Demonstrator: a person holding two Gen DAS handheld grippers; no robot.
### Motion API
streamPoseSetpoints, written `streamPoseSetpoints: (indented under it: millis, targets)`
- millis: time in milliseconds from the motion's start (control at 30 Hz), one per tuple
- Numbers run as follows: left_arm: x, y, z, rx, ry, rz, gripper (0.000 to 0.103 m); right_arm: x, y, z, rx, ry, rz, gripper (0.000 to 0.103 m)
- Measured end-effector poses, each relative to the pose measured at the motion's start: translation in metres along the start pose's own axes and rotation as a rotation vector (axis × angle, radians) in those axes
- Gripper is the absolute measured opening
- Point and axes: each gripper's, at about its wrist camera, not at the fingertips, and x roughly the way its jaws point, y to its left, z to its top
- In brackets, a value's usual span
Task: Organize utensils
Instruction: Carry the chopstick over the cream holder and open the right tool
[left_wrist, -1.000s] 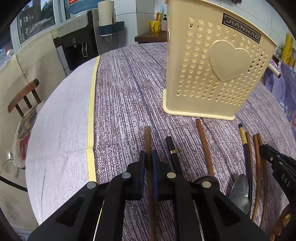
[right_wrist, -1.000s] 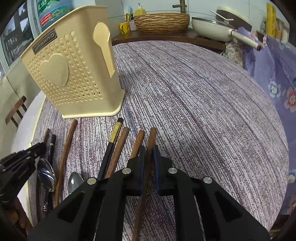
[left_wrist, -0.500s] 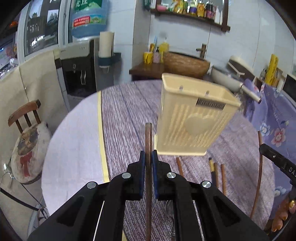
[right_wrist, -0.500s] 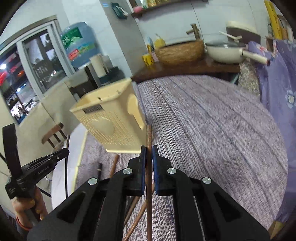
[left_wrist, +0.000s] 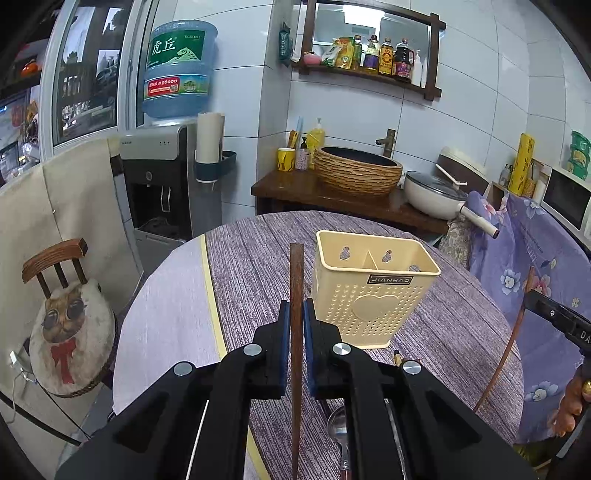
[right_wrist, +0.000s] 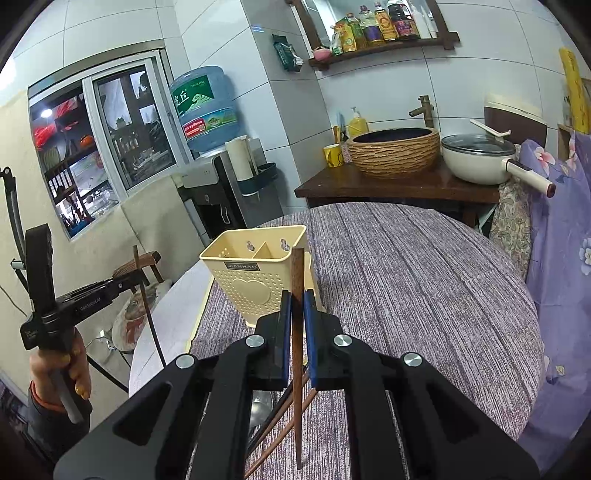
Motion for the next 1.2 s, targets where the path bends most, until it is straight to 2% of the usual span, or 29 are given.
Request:
streamPoseSetpoints:
  millis: [267, 400, 667, 800, 900, 1000, 1200]
  targets:
    - [-0.016, 0.003, 0.005, 0.012, -0.029, -0.006, 0.008, -0.005, 0.007, 0.006, -0.034, 0.002, 0.022, 0.008]
    - [-0.027, 0.006, 0.020, 0.009, -0.059, -0.010, 0.008, -0.010, 0.015, 0.022, -0.045, -0.018, 0.050, 0.008]
    - [-0.060, -0.004, 0.085, 0.028, -0.152, -0.051, 0.008, -0.017, 0.046, 0.092, -0.089, -0.123, 0.079, 0.008]
    - [-0.070, -0.011, 0.128, 0.011, -0.205, -0.075, 0.008, -0.016, 0.062, 0.137, -0.099, -0.206, 0.044, 0.008]
    - [-0.065, -0.017, 0.151, -0.011, -0.230, -0.087, 0.008, -0.011, 0.070, 0.160, -0.106, -0.256, 0.014, 0.008]
    - [-0.052, -0.019, 0.159, -0.035, -0.225, -0.099, 0.008, 0.003, 0.074, 0.172, -0.103, -0.283, -0.016, 0.008]
    - [-0.007, -0.023, 0.139, -0.051, -0.182, -0.074, 0.008, 0.053, 0.068, 0.152, -0.094, -0.231, -0.066, 0.008]
